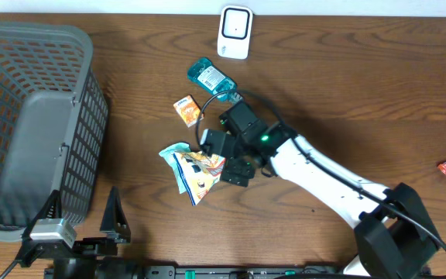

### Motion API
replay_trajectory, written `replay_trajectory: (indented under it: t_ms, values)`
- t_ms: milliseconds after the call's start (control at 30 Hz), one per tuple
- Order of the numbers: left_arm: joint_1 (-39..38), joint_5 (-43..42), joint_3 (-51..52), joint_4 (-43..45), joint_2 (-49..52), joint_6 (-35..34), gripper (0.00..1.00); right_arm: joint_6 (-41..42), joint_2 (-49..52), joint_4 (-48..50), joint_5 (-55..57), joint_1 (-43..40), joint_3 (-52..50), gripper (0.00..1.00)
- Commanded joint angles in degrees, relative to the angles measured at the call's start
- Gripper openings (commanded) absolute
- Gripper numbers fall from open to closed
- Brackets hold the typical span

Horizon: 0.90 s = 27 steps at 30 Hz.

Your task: Scan the item barcode

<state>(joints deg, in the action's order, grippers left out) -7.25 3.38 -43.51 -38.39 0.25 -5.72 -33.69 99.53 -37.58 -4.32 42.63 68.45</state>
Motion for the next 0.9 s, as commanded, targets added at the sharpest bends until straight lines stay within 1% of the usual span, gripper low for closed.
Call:
replay_trajectory:
  t_ms: [0,67,100,133,200,300,333,367,400,467,533,567,633,667,733,833,867]
  values:
    - [-0.24,0.33,0.22,0.24,-0.11,0.94,0.98,-0.28,2.99,0.83,8.44,1.77,-0.11,0.98]
    - [-0.24,0.33,0.22,0.24,-0.11,0.92,0.98,-0.66,4.76,1.09,10.69,2.12,-0.11,0.98]
    - [-0.24,0.33,0.22,0.24,-0.11,0.92,0.98,-1.2,5.95,1.25,11.54,2.25,-0.11,0.96]
    - [-0.24,0.33,0.22,0.24,-0.11,0.92,0.98,-1.36,7.3,1.9,11.76,2.25,-0.11,0.89]
    - [-0.24,0.33,0.22,0.24,-0.11,0.92,0.98,-1.36,8.72,2.89,11.74,2.27,-0.11,0.73]
    - [-0.24,0.33,0.22,0.24,-0.11,0.94,0.98,-1.33,9.57,4.61,11.74,2.36,-0.11,0.38]
    - [-0.24,0.33,0.22,0.24,-0.11,0.94,0.98,-1.01,9.49,5.09,11.74,2.36,-0.07,0.18]
    - [-0.24,0.33,0.22,0.24,-0.11,0.94,0.98,-0.42,9.2,5.09,11.74,2.43,0.04,0.05]
    - [-0.24,0.33,0.22,0.24,-0.11,0.92,0.98,2.36,8.94,5.07,11.72,2.43,0.15,0.01]
    - [-0.24,0.33,0.22,0.24,-0.11,0.94,0.98,7.37,8.68,4.52,11.72,2.27,0.2,0.01]
    - [-0.24,0.33,0.22,0.24,-0.11,0.92,0.98,14.03,8.41,2.03,11.04,1.88,0.94,0.01]
    - [-0.24,0.33,0.22,0.24,-0.11,0.92,0.98,17.49,8.0,-0.61,9.25,1.6,1.99,0.01]
    - [-0.24,0.33,0.22,0.24,-0.11,0.92,0.98,20.55,7.32,-4.72,4.96,1.18,4.02,0.01]
    - [-0.24,0.33,0.22,0.24,-0.11,0.94,0.98,22.71,6.71,-8.41,0.61,0.5,6.21,0.01]
    - [-0.24,0.33,0.22,0.24,-0.11,0.94,0.98,27.39,6.27,-12.87,-2.58,-0.81,9.07,0.01]
    - [-0.24,0.33,0.22,0.24,-0.11,0.92,0.98,38.16,6.23,-18.88,-1.55,-3.5,11.89,0.01]
    - [-0.24,0.33,0.22,0.24,-0.11,0.94,0.98,40.17,6.23,-19.76,-1.38,-4.61,12.11,0.03]
